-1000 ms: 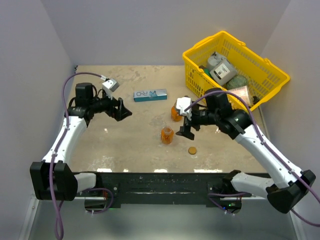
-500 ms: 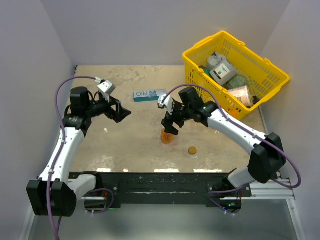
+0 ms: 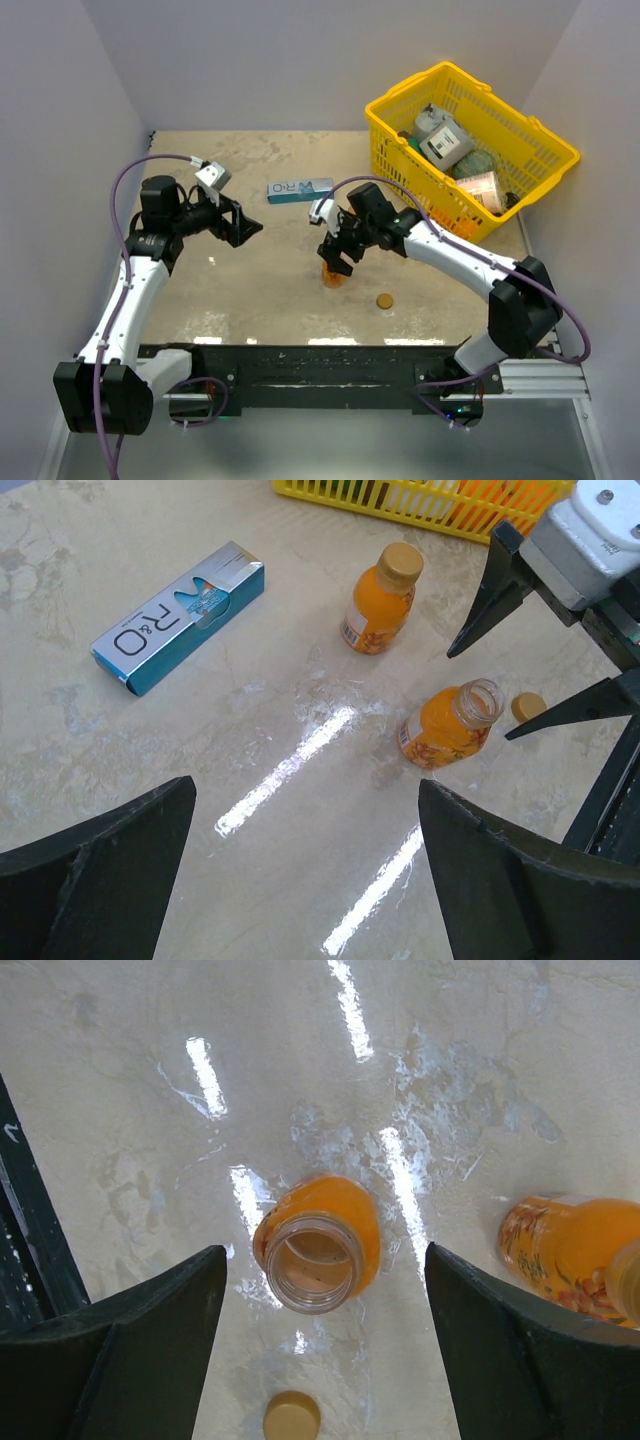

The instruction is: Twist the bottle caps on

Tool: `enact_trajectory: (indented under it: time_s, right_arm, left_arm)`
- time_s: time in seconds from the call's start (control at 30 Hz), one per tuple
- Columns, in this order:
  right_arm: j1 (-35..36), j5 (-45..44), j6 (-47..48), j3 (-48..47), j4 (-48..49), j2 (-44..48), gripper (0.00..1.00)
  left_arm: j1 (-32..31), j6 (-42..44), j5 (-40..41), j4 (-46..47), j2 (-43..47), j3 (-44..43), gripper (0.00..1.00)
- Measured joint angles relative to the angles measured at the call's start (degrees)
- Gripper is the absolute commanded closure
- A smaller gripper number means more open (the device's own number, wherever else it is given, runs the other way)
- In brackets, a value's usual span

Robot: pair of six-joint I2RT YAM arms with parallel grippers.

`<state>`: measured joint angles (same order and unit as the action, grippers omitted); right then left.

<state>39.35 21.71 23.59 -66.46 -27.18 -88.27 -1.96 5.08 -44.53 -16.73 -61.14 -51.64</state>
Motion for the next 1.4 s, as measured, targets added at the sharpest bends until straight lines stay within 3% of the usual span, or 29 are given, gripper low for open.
enact_trajectory:
  time_s: [0.23,0.63,0.8,0.93,1.2,1.4]
  right_arm:
    - [0.00,-1.60,-0.70,1.31,1.14,-0.57,0.35]
    - [0.02,-1.70,-0.92,2.10,3.17,-0.61,0.45]
    - [0.02,-1.62,-0.35,2.67,4.63,-0.61,0.73]
    - [0.02,-1.31,0.57,2.34,4.04,-0.59,0.86]
    - [-0.02,4.74,4.48,-9.40,-7.87,2.21,0.91]
    - [-0.02,9.99,5.29,-15.82,-10.36,8.28,0.91]
  left_arm:
    - [0.00,-0.02,-0.02,0.04,-0.02,0.00,0.02]
    - [0.00,0.02,-1.18,1.25,-1.44,0.00,0.01]
    - [-0.44,0.61,-2.43,1.18,-3.48,0.00,0.01]
    - [-1.62,2.43,-3.50,0.83,-3.89,0.00,0.00]
    - [-10.56,12.61,-8.41,-1.07,-2.51,1.92,0.00]
    - [-14.93,14.51,-10.73,0.83,-2.51,1.95,0.01]
